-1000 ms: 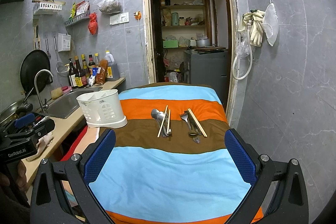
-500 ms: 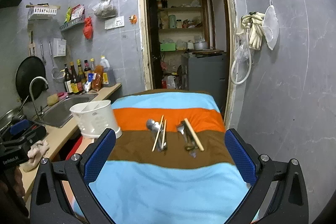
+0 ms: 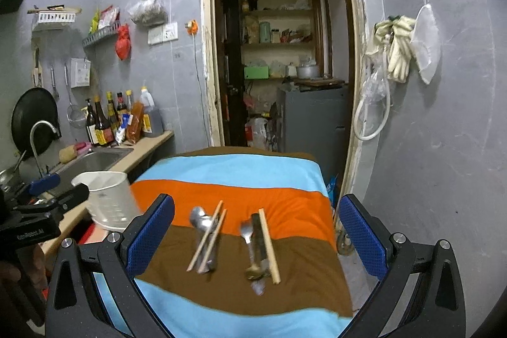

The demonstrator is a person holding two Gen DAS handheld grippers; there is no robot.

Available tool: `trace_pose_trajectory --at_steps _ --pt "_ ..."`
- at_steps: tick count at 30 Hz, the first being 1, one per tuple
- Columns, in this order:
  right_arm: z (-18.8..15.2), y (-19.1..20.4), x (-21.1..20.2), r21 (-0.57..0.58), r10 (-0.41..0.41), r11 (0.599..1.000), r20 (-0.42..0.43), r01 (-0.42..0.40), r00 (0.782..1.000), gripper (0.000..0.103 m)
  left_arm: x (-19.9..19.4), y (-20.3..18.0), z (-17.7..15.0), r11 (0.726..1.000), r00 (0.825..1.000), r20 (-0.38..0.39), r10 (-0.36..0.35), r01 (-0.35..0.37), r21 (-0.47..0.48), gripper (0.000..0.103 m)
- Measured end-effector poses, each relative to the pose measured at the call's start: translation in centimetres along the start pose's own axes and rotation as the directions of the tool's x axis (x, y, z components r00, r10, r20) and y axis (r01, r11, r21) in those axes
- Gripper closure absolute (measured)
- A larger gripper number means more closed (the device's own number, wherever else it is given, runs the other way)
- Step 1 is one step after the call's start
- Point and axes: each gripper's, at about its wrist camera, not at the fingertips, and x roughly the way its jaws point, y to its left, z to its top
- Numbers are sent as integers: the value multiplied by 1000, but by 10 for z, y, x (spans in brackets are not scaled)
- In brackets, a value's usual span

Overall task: Organize utensils
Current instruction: 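Grasp a wooden chopstick with the right tool while the left tool grasps a steel spoon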

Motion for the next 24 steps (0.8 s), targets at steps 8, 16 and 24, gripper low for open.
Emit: trace_pose_trajectory --at_steps 8,16,24 --pt "3 -41 88 -4 40 999 -141 -41 989 1 90 -24 -1 1000 990 -140 -22 19 -23 1" --pt "-21 -62 178 94 146 988 -285 -124 947 2 165 -30 -8 999 967 -256 4 -14 -37 7" --pt "-56 -51 252 164 275 960 -400 -227 874 42 223 -28 -23 996 926 -377 -2 -31 -80 47"
